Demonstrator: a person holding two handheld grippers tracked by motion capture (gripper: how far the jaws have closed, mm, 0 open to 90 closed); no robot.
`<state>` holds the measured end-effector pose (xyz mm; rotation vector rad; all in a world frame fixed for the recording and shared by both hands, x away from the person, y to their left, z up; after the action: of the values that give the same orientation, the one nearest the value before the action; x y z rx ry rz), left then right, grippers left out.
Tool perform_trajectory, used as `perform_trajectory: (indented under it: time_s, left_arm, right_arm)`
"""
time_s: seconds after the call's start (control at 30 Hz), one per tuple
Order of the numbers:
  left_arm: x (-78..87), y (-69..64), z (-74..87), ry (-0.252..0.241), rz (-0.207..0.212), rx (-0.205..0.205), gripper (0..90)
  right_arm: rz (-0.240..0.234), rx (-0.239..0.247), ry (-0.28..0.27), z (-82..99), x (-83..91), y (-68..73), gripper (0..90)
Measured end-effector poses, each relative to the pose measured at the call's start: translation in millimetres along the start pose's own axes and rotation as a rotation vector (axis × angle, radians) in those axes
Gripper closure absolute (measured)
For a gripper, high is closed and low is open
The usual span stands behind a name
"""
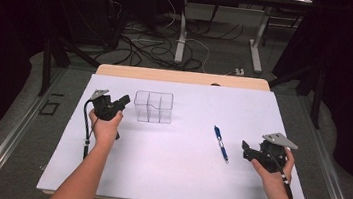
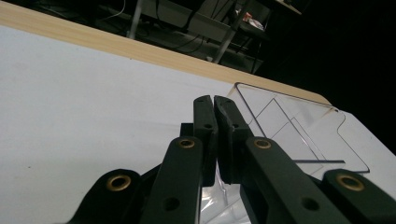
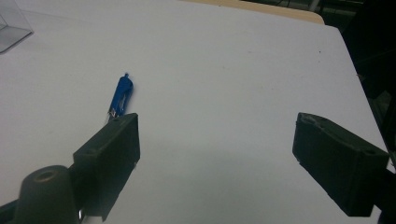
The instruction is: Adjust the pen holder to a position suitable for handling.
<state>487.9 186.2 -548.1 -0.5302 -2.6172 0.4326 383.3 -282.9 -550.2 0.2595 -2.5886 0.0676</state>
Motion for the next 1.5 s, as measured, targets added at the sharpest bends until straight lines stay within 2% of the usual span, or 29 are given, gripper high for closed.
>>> perform_trajectory:
  time_s: [0.2, 0.23, 0.37, 0.4, 0.47, 0.53, 0.67, 0.73, 0.8, 0.97, 1.23, 1.33, 1.37, 1.43, 1.5]
  left_arm:
    - [-6.5, 1.8, 1.2, -0.018, -0.003, 0.031, 90.0]
    - [-8.6, 2.2, 2.7, -0.012, -0.002, 0.045, 90.0]
    - [-11.7, 2.1, 4.7, -0.008, 0.003, 0.049, 90.0]
    - [-13.2, 0.7, 5.1, -0.013, 0.007, 0.063, 90.0]
    - [-14.6, 0.0, 6.4, -0.001, 0.01, 0.046, 90.0]
    - [-17.9, -2.1, 7.6, -0.005, 0.008, 0.058, 90.0]
    - [-23.3, -4.6, 11.7, 0.019, 0.007, 0.064, 90.0]
    - [-24.8, -3.9, 12.1, 0.012, 0.004, 0.07, 90.0]
    - [-24.8, -2.6, 13.4, 0.026, 0.002, 0.071, 90.0]
    - [-26.7, -3.1, 13.7, 0.019, 0.001, 0.074, 90.0]
    - [-30.8, -1.5, 17.2, 0.037, -0.02, 0.057, 90.0]
    - [-32.5, -0.5, 17.6, 0.045, -0.032, -0.009, 90.0]
    - [-32.5, -0.5, 17.6, 0.045, -0.032, -0.009, 90.0]
    - [-33.9, -0.6, 17.7, 0.044, -0.048, -0.043, 90.0]
    - [-35.6, -1.2, 18.5, 0.049, -0.055, -0.043, 90.0]
  right_arm:
    - [-0.003, 0.002, 0.001, -0.1, 0.5, 0.4, 14.6]
    - [-0.003, 0.002, 0.001, -0.1, 0.5, 0.4, 14.6]
    - [-0.006, -0.003, 0.002, 0.4, 0.0, 0.9, 14.6]
    - [-0.006, -0.002, 0.003, 0.5, -0.1, 0.9, 14.6]
    - [0.001, 0.005, 0.001, 0.4, -0.2, 0.5, 14.6]
    - [0.001, 0.003, -0.001, 0.1, 0.1, 1.0, 14.6]
    - [-0.005, 0.0, 0.003, 0.4, 0.8, 1.3, 14.6]
    - [-0.005, -0.004, 0.005, 0.6, 0.9, 1.5, 14.6]
    - [-0.006, 0.0, 0.003, 0.7, 0.4, 0.8, 14.6]
    - [-0.006, -0.008, 0.011, 1.8, -0.2, 0.8, 14.5]
    - [-0.009, -0.007, 0.011, 2.0, -1.5, 1.2, 14.6]
    - [-0.01, -0.016, 0.021, 3.5, -2.4, 1.4, 14.6]
    - [-0.01, -0.016, 0.021, 3.5, -2.4, 1.4, 14.6]
    - [-0.011, -0.015, 0.02, 3.6, -2.3, 0.7, 14.6]
    - [-0.009, -0.015, 0.02, 3.7, -2.3, 0.3, 14.6]
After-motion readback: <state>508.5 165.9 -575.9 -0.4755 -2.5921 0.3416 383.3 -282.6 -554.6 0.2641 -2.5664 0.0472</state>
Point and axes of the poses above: each handheld gripper's, and its own axes: x roughly backward along the jaws, z roughly out of its underside, y roughly to its left, the point moved 6 cm from there along -x, roughly forward along the jaws, and after that the axes turned 3 degrees about -x, right-handed, at the moved point
